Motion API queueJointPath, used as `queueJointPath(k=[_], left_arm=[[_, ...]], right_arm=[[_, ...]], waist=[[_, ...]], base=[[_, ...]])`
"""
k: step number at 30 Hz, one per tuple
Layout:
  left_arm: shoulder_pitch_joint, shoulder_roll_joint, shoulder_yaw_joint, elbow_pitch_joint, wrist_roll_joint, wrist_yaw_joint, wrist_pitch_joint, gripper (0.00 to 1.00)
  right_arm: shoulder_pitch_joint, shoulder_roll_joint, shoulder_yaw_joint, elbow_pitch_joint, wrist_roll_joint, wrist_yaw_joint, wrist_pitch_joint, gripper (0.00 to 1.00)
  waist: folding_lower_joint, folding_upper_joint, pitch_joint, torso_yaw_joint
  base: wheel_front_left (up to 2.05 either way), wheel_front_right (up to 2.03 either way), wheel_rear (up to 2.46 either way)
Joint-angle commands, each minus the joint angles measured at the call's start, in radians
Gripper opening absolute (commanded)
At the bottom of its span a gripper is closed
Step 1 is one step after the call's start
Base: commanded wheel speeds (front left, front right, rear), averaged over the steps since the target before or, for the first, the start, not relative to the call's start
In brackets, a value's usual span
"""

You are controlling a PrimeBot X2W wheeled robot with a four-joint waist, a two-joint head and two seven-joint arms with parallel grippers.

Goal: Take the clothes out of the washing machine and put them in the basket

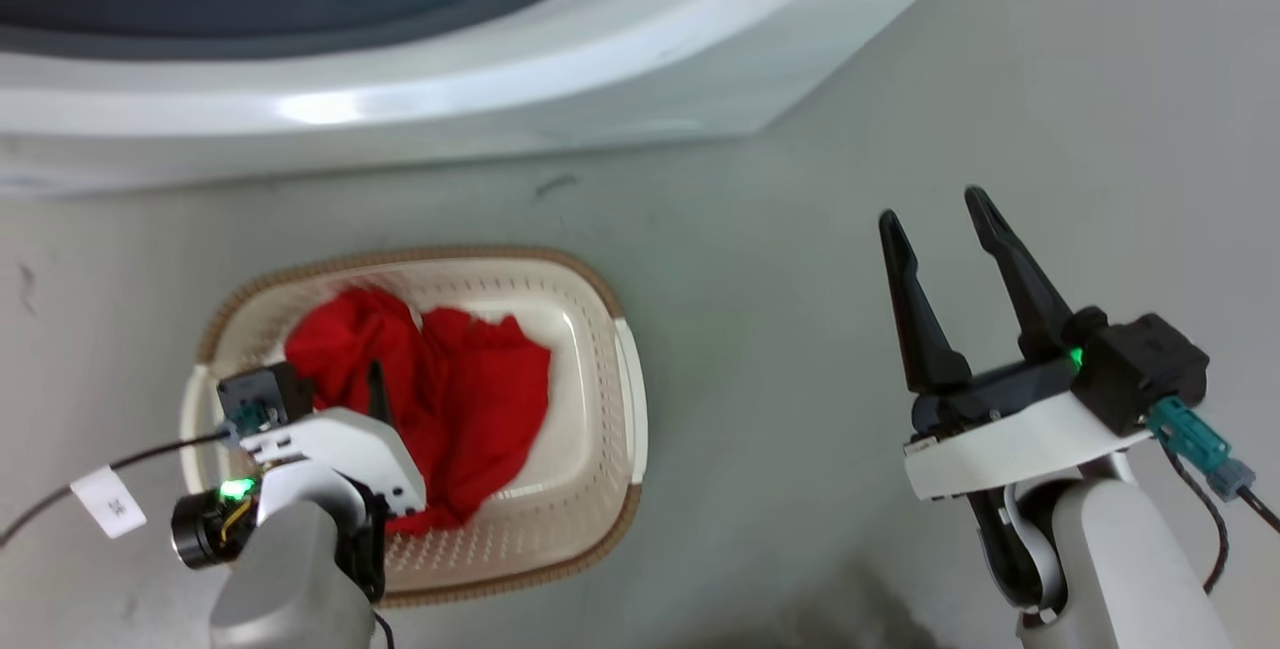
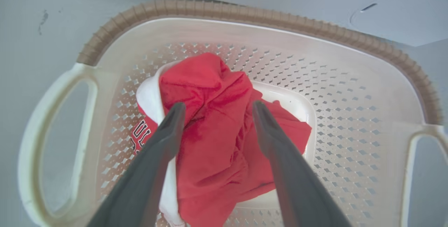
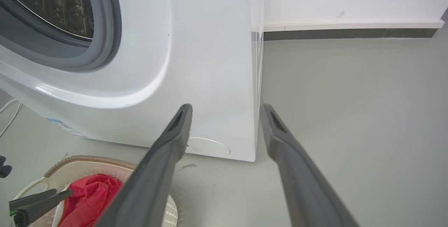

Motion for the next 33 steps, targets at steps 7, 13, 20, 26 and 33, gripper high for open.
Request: queueJointPath(k=[7, 13, 20, 26, 33], left_arm=[[0.142, -0.040, -0.010, -0.174, 0.032, -0.046, -0.002, 1.00], [0.217, -0.051, -0.030, -0.353, 0.047, -0.049, -0.002, 1.00], [0.269, -0.053, -0.097, -0.573, 0.053, -0.031, -0.002, 1.00], [0.337, -0.053, -0.149, -0.743, 0.111, 0.012, -0.002, 1.00], [0.428, -0.039, -0.180, -0.825, 0.161, 0.031, -0.002, 1.00]], right_arm=[[0.091, 0.001, -0.067, 0.011, -0.028, -0.001, 0.025, 1.00], [0.169, 0.001, -0.132, -0.012, -0.038, -0.001, 0.055, 1.00], [0.216, 0.000, -0.161, -0.041, -0.055, -0.001, 0.080, 1.00], [0.245, 0.001, -0.166, -0.059, -0.060, -0.001, 0.093, 1.00], [0.282, 0.001, -0.149, -0.075, -0.077, -0.001, 0.108, 1.00]], waist=[[-0.0001, 0.0000, -0.277, 0.055], [-0.0001, 0.0000, -0.378, 0.077], [-0.0001, 0.0000, -0.456, 0.083], [-0.0001, 0.0000, -0.533, 0.081], [-0.0001, 0.0000, -0.598, 0.089]], base=[[0.00, 0.00, 0.00], [0.00, 0.00, 0.00], [0.00, 0.00, 0.00], [0.00, 0.00, 0.00], [0.00, 0.00, 0.00]])
